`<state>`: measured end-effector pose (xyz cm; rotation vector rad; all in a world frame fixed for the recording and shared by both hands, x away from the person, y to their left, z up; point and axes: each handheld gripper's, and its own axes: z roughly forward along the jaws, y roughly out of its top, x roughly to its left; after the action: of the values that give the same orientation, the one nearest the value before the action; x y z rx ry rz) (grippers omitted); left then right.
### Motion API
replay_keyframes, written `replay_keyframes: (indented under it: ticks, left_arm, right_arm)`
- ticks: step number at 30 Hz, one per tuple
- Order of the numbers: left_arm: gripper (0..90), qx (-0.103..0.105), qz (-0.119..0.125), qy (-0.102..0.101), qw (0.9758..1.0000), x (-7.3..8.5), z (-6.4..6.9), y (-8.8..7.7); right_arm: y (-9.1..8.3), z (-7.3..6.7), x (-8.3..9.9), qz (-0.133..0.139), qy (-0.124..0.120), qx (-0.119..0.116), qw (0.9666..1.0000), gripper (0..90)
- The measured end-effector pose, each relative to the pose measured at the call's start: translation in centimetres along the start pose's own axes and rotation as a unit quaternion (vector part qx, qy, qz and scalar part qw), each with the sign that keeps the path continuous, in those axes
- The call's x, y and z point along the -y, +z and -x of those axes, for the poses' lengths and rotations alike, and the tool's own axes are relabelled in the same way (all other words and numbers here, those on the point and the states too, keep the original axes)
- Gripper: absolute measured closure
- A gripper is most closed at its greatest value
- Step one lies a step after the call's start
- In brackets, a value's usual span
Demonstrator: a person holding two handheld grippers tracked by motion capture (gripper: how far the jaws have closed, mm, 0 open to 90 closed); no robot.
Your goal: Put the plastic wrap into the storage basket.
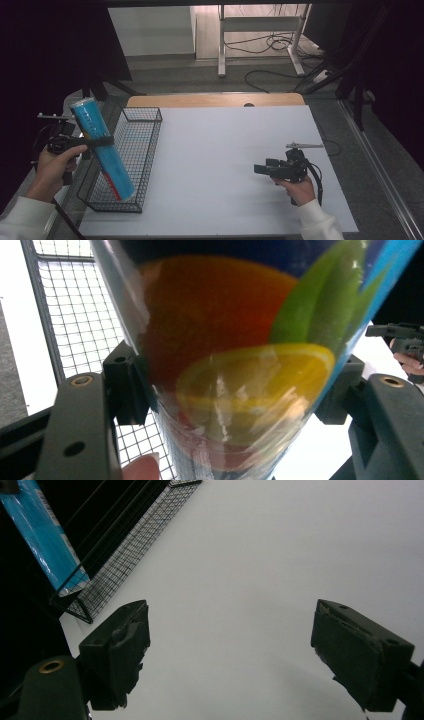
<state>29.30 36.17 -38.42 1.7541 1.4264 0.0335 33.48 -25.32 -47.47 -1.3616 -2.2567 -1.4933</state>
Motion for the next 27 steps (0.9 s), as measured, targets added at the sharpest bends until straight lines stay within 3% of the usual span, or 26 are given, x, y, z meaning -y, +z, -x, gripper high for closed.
replay_keyframes:
  ticks: [5, 10, 14, 20, 27]
  left_arm:
    - [32.1, -0.011, -0.024, 0.006, 0.9996, 0.0, 0.0, 0.7]
    - [32.1, -0.026, -0.051, 0.008, 0.9983, -0.1, -0.3, 2.8]
    - [32.0, -0.024, -0.052, 0.0, 0.9984, -0.7, -0.5, 3.8]
    - [31.9, -0.039, -0.056, -0.015, 0.9976, -1.6, -0.7, 5.8]
    - [31.8, -0.054, -0.068, -0.046, 0.9952, -2.4, -1.5, 9.0]
  right_arm:
    - [0.1, 0.0, 0.0, -0.001, -0.001, 0.0, 1.0, 15.8]
    - [0.2, 0.0, 0.0, -0.002, 0.0, 0.001, 1.0, 15.8]
    - [0.2, 0.1, 0.0, -0.003, 0.001, 0.002, 1.0, 15.8]
    - [0.0, 0.1, 0.0, 0.001, 0.0, 0.004, 1.0, 15.8]
    - [-0.1, 0.2, 0.0, 0.002, -0.001, 0.005, 1.0, 15.8]
